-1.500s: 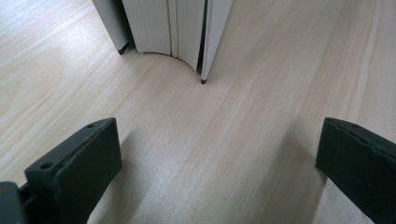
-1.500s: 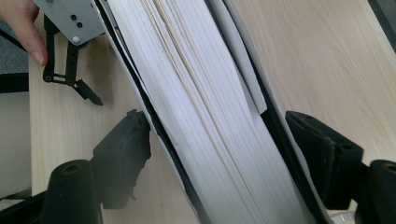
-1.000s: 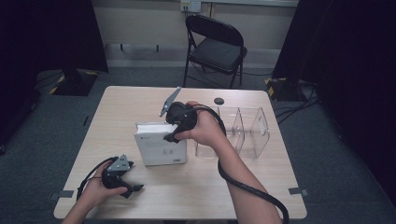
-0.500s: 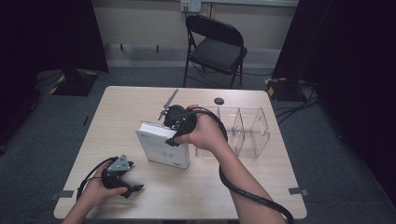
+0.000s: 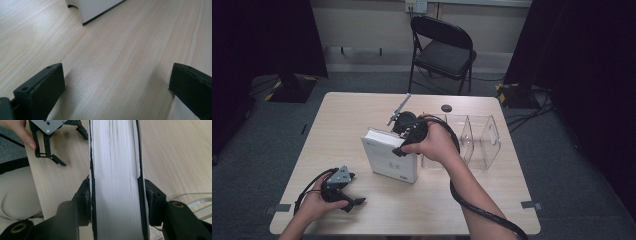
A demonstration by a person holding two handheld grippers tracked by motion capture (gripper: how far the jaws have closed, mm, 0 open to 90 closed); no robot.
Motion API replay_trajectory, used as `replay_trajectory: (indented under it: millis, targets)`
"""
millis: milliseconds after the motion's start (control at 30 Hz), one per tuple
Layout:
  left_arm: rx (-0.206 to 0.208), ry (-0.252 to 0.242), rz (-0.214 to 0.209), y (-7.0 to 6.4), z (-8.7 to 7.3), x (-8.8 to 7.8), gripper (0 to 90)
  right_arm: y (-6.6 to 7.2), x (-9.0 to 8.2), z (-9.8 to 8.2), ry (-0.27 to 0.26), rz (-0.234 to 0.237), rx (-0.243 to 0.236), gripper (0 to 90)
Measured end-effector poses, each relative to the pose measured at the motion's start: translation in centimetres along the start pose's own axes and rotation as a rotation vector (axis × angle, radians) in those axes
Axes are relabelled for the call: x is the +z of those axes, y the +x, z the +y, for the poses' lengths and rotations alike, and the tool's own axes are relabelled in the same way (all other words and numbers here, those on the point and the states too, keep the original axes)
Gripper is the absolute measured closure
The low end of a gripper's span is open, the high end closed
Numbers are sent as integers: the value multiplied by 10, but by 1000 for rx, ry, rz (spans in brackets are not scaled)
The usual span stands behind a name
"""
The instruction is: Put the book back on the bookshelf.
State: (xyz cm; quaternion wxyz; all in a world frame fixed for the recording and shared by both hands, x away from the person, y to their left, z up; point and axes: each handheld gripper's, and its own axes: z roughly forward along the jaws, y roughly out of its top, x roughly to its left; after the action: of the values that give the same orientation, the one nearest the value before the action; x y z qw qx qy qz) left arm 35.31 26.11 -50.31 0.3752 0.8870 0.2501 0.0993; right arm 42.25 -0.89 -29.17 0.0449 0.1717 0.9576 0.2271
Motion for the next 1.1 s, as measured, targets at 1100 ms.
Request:
replay_trajectory:
  millis: [1100]
  targets:
    - [1, -3, 1, 0, 0, 0, 0, 1, 36, 3, 98, -26, 56, 521]
